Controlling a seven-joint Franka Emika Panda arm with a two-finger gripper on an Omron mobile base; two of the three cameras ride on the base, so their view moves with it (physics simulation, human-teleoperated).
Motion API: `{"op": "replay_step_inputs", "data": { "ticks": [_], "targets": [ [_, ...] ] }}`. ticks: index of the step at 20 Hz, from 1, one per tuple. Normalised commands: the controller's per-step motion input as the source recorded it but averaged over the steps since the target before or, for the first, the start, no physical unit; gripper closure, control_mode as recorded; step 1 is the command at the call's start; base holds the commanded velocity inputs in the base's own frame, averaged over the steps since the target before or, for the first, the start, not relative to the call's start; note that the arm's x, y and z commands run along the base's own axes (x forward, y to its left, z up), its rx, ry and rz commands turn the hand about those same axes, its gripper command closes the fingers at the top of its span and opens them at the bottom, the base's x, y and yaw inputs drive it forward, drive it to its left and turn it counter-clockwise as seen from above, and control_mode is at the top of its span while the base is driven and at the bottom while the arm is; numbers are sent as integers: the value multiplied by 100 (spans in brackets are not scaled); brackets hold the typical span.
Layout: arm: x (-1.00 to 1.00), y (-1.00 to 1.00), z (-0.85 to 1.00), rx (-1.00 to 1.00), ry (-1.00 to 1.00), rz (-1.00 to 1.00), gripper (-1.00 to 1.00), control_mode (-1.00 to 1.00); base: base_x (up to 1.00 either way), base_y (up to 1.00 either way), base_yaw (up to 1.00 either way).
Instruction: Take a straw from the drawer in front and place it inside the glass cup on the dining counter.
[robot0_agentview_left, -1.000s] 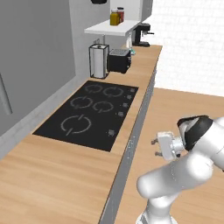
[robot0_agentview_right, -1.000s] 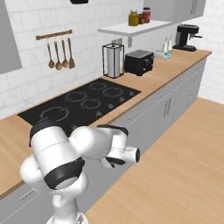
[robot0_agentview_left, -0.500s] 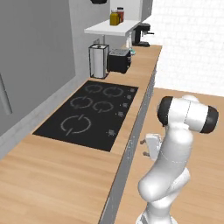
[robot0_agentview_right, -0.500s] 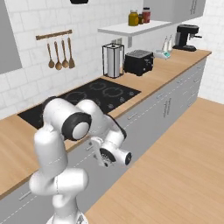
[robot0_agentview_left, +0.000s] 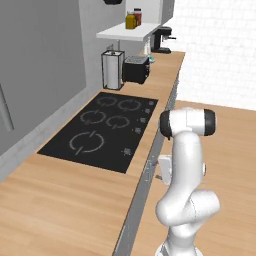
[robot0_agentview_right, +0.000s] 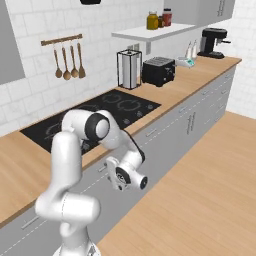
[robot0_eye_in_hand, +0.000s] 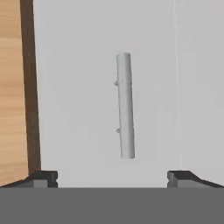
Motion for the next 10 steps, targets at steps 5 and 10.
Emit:
{"op": "replay_step_inputs", "data": {
  "ticks": [5,10],
  "targets": [
    [62,1,-19,3,17,0,-100,-100,0,0,0],
    [42,19,-15,1,15,-1,-100,-100,0,0,0]
  ]
}}
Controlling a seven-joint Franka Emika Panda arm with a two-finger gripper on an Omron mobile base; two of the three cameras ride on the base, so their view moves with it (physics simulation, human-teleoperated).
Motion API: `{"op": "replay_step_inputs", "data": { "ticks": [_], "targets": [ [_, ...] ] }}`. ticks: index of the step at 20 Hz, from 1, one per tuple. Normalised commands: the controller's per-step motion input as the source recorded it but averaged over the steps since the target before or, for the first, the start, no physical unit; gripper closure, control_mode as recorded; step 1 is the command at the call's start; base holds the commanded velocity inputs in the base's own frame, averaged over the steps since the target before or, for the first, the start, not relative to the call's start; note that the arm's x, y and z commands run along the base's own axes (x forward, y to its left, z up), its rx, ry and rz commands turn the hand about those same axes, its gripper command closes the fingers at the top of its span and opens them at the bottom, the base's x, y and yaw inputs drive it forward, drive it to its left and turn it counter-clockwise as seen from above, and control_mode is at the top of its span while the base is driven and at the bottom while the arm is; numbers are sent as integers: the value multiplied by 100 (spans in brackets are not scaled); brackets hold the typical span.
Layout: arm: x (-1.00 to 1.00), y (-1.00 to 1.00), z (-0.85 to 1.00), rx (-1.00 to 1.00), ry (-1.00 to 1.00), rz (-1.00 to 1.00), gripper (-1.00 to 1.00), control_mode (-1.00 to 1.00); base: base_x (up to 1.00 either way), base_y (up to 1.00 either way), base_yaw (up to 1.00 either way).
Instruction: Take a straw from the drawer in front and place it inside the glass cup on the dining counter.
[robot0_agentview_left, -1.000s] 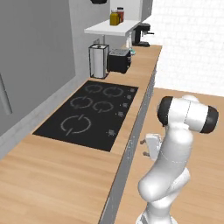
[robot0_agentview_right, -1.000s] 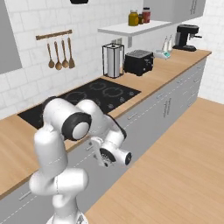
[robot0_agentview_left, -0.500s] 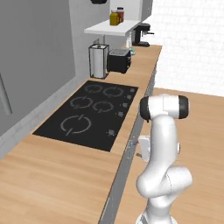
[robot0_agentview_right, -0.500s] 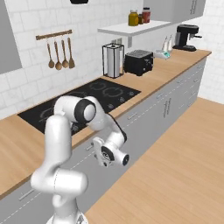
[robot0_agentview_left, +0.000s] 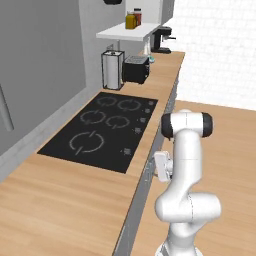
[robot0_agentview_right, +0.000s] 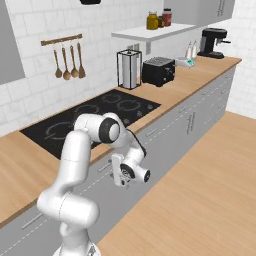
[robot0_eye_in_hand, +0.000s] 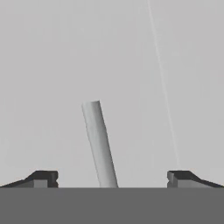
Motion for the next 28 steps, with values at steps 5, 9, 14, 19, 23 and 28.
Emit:
{"op": "replay_step_inputs", "data": {
  "ticks": [5,9,14,19,23,28],
  "targets": [
    [26,38,-10,0,12,-4,-100,-100,0,0,0],
    [38,11,-21,4,9,-1,-100,-100,0,0,0],
    [49,0,-27,10,6,0,-100,-100,0,0,0],
    [42,7,-32,6,7,0,-100,-100,0,0,0],
    [10,44,-20,2,3,0,-100,-100,0,0,0],
    [-3,44,-18,1,0,1,-100,-100,0,0,0]
  ]
}}
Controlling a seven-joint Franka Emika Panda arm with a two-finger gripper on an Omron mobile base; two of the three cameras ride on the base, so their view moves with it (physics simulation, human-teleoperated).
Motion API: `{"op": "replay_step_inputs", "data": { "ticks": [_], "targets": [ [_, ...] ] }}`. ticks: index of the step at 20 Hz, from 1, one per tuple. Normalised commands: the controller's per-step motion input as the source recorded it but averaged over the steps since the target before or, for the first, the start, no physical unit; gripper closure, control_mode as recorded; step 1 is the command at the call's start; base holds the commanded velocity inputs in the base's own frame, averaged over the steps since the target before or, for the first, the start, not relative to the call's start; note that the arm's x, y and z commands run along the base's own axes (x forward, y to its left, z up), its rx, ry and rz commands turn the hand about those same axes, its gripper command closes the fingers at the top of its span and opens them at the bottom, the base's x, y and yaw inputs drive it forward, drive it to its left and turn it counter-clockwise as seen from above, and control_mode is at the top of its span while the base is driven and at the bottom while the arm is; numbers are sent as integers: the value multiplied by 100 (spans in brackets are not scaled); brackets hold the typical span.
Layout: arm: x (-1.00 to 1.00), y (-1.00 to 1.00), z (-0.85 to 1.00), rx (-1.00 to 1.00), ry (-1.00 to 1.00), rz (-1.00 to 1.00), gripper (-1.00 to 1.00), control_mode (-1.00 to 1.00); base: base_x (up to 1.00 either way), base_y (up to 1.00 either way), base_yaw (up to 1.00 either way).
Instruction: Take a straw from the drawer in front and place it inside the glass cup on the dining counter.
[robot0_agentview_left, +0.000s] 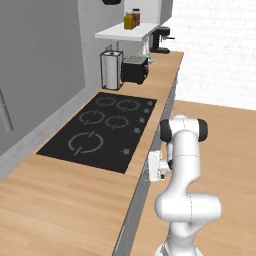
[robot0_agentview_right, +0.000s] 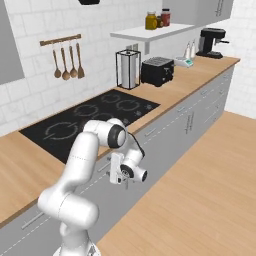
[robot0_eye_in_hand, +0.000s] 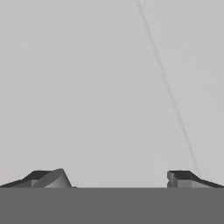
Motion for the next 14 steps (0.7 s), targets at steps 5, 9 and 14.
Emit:
{"op": "replay_step_inputs", "data": {
  "ticks": [5,9,14],
  "targets": [
    [-17,24,-21,3,0,2,-100,-100,0,0,0],
    [-9,32,-23,3,0,3,100,-100,0,0,0],
    [0,37,-18,3,0,3,100,-100,0,0,0]
  ]
}}
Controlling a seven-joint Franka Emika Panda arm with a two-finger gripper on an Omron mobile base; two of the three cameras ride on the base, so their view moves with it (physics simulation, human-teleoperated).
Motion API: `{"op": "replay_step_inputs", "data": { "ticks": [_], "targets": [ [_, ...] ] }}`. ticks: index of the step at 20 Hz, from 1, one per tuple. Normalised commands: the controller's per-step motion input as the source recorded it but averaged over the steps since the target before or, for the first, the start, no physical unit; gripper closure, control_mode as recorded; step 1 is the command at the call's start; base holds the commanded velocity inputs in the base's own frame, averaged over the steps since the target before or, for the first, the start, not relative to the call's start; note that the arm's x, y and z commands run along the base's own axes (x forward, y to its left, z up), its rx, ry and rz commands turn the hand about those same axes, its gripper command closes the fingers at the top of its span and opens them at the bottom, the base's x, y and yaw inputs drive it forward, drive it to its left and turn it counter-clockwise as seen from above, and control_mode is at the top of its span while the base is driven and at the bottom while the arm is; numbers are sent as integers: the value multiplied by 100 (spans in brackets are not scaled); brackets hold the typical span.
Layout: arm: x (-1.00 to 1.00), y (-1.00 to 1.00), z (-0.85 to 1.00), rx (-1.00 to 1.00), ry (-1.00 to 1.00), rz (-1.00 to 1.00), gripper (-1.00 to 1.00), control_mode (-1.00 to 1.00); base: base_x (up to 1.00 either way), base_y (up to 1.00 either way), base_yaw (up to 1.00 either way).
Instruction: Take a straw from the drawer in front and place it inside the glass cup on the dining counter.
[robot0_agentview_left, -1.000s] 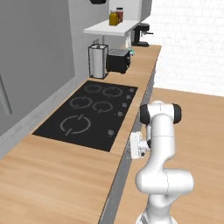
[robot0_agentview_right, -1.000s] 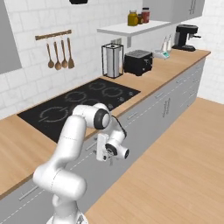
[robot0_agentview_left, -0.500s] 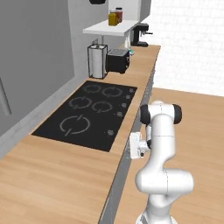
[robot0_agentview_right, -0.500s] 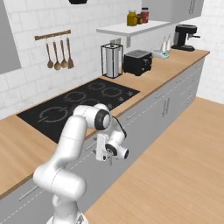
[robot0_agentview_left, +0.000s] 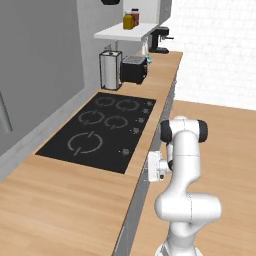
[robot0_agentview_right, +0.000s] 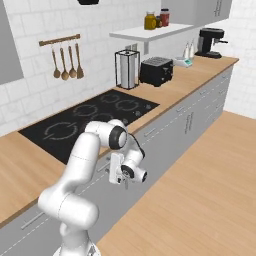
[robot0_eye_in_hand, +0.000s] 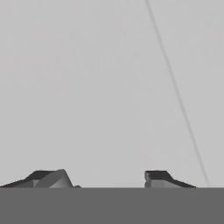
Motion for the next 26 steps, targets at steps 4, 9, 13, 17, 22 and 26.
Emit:
{"op": "replay_step_inputs", "data": {
  "ticks": [4,9,13,17,22,26],
  "targets": [
    [-2,18,-14,0,0,1,100,-100,0,0,0],
    [-14,2,-12,0,-1,4,100,-100,0,0,0],
    [-54,-28,-1,8,-2,0,100,-100,0,0,0],
    [-69,-55,-4,16,-1,0,100,-100,0,0,0],
    [-71,-68,-1,22,0,0,100,-100,0,0,0],
    [-68,-68,0,22,0,0,100,-100,0,0,0]
  ]
}}
